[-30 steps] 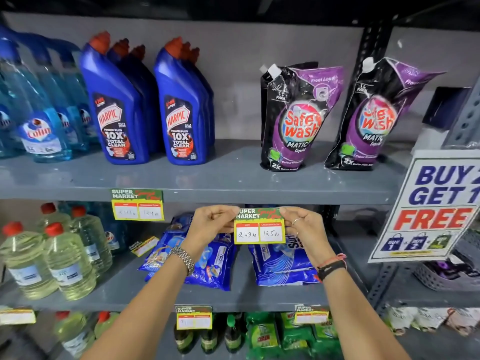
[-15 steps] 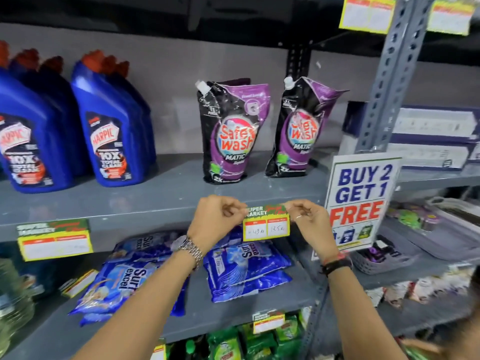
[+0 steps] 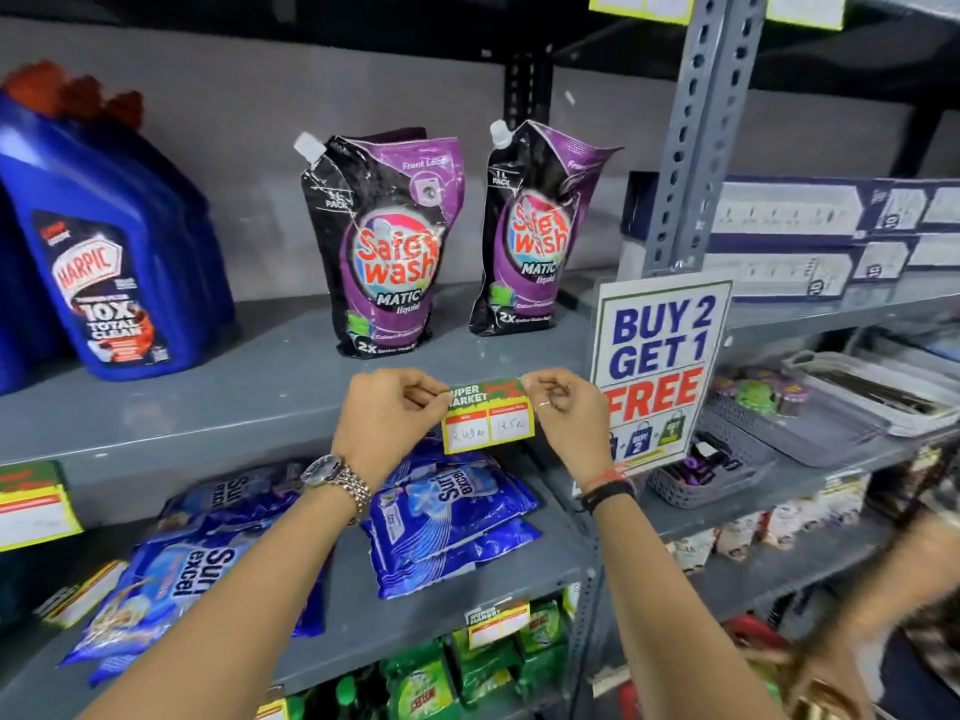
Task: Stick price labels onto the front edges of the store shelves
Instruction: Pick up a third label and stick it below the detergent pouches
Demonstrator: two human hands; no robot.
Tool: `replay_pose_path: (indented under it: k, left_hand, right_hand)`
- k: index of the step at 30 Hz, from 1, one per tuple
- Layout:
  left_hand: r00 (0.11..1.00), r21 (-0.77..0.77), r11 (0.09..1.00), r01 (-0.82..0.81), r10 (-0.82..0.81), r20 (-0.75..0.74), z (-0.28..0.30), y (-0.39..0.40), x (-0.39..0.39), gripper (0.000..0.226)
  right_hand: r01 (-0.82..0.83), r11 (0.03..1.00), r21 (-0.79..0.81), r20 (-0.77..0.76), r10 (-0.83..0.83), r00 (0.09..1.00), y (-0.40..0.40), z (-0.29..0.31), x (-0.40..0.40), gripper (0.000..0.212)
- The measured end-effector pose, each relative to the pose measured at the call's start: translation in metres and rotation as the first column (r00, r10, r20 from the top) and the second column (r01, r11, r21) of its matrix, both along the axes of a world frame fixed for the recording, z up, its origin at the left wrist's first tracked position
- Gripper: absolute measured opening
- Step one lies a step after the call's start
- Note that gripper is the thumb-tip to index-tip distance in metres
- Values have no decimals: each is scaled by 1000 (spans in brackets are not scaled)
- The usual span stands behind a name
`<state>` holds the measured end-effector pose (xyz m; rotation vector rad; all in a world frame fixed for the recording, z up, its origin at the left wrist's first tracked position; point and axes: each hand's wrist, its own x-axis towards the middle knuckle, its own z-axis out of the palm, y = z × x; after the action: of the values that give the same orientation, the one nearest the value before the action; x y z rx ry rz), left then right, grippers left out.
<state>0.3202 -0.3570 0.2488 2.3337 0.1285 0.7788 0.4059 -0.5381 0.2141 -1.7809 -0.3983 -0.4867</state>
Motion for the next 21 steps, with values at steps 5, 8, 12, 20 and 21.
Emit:
replay_pose_path:
  k: [5,8,12,20,21]
  left_hand:
    - [999,-16,999,-42,42,7,0,-2,4,8]
    - [996,72,994,-88,88,-6,3,-6,5,12]
    - [976,326,920,-217,212,53,5,-8,0,23]
    - [991,500,865,-36,-32,128,0,4,10,30]
    - [994,463,886,-18,-35,104,0,5,11,30]
  right_hand:
    - [77,997,28,27,-77,997,6,0,-1,13]
    - [117,992,50,69,-120,990,9,-1,-3,11]
    - [185,982,33,138,-187,972,12,-4,-5,30]
    - [151,959,-240,180,-109,978,26,-7,8,66]
    - [150,962,-227,174,-111,978,24,-7,10,59]
